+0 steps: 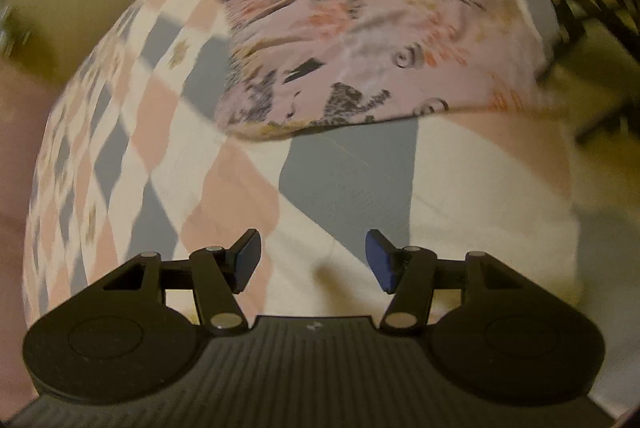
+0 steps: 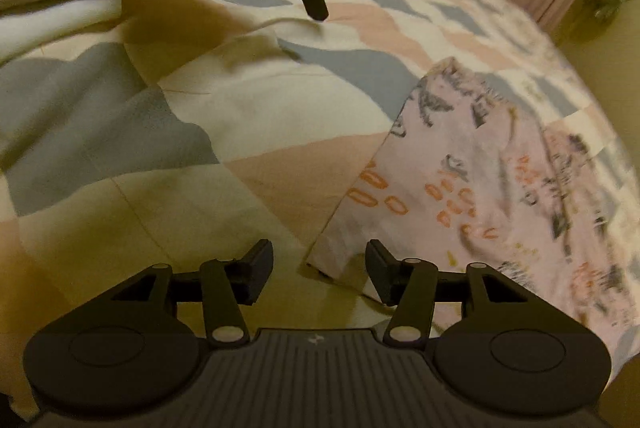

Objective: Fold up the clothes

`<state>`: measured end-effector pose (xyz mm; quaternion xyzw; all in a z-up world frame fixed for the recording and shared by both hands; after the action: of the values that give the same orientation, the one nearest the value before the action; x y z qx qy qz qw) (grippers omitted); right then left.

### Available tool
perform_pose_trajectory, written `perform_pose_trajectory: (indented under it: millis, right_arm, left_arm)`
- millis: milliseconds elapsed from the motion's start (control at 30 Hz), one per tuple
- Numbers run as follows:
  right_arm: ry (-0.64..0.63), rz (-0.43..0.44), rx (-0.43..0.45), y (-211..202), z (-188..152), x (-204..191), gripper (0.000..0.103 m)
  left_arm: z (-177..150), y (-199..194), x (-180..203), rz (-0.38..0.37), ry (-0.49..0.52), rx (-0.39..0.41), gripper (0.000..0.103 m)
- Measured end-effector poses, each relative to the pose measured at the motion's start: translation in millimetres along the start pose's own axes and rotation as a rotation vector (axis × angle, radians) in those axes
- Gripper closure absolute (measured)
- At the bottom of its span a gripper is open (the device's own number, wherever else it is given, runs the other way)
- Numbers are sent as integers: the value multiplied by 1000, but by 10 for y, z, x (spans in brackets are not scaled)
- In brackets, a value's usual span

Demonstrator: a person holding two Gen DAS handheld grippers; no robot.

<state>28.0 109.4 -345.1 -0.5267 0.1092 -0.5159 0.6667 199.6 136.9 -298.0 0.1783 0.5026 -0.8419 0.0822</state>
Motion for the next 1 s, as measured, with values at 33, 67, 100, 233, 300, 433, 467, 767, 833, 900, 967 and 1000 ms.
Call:
perform_pose_trajectory:
  millis: [33, 67, 100, 233, 300, 433, 467, 767, 833, 900, 967, 1000]
  right_arm:
    - [-10, -17, -7, 9, 0, -6, 53]
    - [-11, -28, -19, 22, -3, 6, 55]
    - [-6, -39, -30, 36, -8, 38, 55]
    - [-22, -72, -63, 106, -28, 106, 58]
    - [-31, -78, -66, 129, -24, 121, 74]
    - [-2, -62, -73, 107, -27, 169, 101]
    - [19, -52, -70, 79, -27, 199, 101]
    - [149, -26, -49, -257, 5, 489, 101]
    - [168, -25, -50, -271, 10, 541, 101]
    - [186, -19, -52, -276, 16, 576, 101]
    - [206, -9, -47, -287, 19, 615, 101]
    - [215, -3, -44, -298, 22, 641, 101]
  left_arm:
    - [13, 37, -3, -8, 55, 17, 50]
    - [26, 74, -6, -16, 109, 34, 50]
    - [39, 110, -8, -24, 164, 52, 50]
    - [93, 272, -17, -57, 358, 110, 50]
    - [131, 374, -31, -77, 428, 127, 50]
    - [163, 594, -106, -103, 584, 168, 50]
    - [167, 657, -139, -103, 624, 178, 50]
    - [344, 1381, -507, -41, 990, 266, 56]
    - [385, 1527, -526, -53, 1048, 269, 61]
    - [423, 1646, -531, -64, 1082, 261, 72]
    - [471, 1723, -544, -71, 1082, 238, 94]
    - [508, 1731, -552, -72, 1075, 230, 100]
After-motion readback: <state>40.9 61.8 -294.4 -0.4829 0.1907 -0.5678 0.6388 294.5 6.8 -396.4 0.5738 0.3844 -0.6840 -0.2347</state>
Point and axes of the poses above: each gripper's, at about its wrist camera, not at the fingertips, and y roughly the way its jaws point, x to its right, z to its top, the point moved 10 cm from there along y, roughly the way its jaws point, and after that the axes turned 10 degrees about -y, right-handed, at the moved point
